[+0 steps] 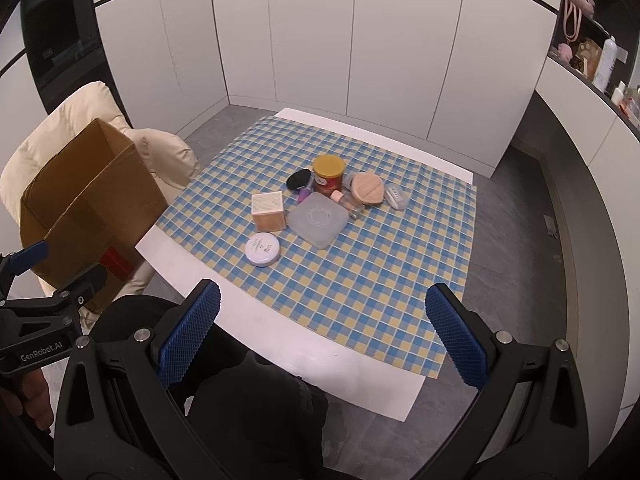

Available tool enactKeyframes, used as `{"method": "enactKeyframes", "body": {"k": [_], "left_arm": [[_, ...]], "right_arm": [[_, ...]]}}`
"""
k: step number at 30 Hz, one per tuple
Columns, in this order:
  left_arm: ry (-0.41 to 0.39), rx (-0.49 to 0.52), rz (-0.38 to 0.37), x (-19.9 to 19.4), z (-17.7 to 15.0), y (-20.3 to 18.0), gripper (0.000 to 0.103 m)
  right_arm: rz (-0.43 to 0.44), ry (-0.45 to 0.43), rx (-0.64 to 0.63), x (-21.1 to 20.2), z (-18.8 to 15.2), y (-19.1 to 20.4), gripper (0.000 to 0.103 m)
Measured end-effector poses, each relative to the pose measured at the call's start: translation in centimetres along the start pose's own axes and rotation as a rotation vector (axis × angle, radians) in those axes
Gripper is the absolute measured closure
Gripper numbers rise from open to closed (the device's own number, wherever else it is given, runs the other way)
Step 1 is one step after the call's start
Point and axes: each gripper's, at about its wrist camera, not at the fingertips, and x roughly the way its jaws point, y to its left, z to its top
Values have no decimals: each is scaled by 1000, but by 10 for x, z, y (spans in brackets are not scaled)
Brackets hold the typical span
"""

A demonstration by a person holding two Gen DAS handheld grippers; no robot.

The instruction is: Organize objects

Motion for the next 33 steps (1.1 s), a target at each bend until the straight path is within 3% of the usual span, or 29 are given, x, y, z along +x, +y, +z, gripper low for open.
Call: {"method": "enactKeyframes", "body": {"k": [33], "left_arm": [[14, 145, -116, 4, -1, -77, 1]], "right_arm": [[-102, 18, 104, -22, -33, -72, 0]]}}
